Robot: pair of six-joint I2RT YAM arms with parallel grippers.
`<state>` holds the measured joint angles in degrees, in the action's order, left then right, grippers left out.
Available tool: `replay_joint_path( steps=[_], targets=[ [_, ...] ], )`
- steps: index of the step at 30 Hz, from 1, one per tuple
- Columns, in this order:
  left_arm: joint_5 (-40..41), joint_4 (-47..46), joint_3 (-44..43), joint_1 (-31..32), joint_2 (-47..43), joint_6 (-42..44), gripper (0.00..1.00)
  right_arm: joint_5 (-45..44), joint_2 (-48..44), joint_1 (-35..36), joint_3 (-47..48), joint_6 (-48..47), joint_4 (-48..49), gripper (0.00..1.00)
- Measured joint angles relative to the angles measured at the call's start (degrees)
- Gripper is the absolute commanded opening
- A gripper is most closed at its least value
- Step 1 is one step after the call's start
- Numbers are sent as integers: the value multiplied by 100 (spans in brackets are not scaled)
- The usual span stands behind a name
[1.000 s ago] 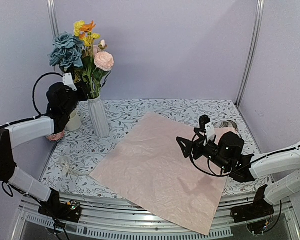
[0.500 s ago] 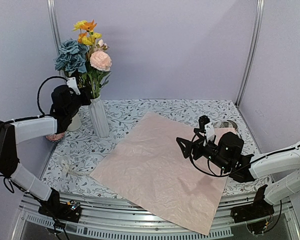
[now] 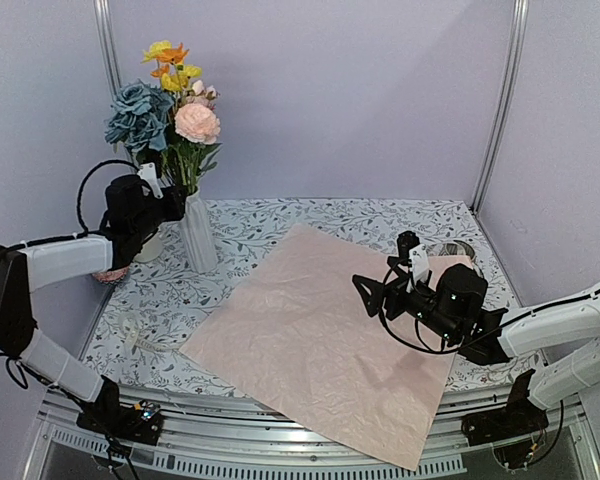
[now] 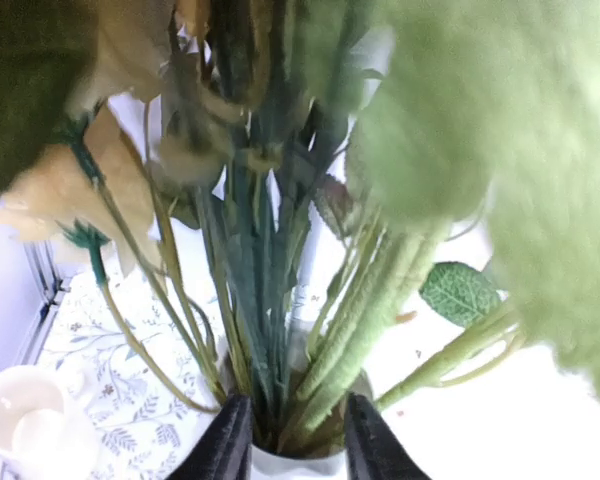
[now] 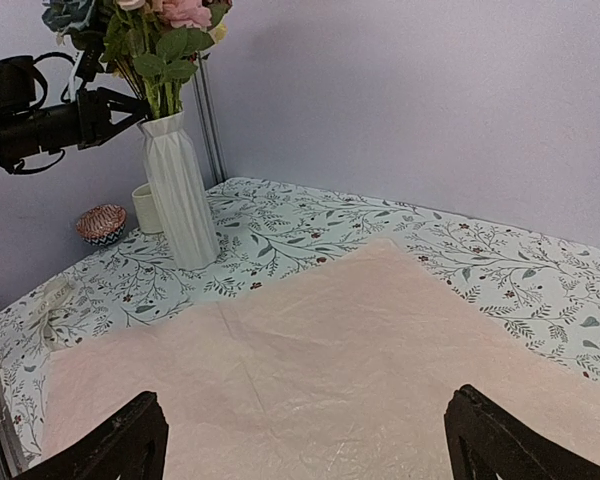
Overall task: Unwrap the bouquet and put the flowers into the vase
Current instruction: Place the fake flower in the vase, then adjust the fake flower in the vase.
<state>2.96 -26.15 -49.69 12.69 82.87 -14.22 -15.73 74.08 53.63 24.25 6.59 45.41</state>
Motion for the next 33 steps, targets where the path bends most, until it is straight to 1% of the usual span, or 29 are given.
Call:
replay_joint_path(
  steps=[5,15,21,25,30,33],
  targets=[
    [-87,157,173,0,-326,-116,50,2,2,0,0,0,0,99],
    [-216,155,522,0,-839,-321,54,35,2,0,11,0,-4,99],
    [-94,-42,1060,-33,-1300,-540,63,50,2,0,11,0,-35,99],
    [-111,-407,1532,-173,-1604,-715,70,96,2,0,11,0,-37,99],
    [-398,-1375,2253,-544,-1768,-925,75,133,4,0,13,-2,-39,99],
    [-726,-2004,2446,-807,-1639,-1021,77,138,26,0,13,-2,-39,99]
  ],
)
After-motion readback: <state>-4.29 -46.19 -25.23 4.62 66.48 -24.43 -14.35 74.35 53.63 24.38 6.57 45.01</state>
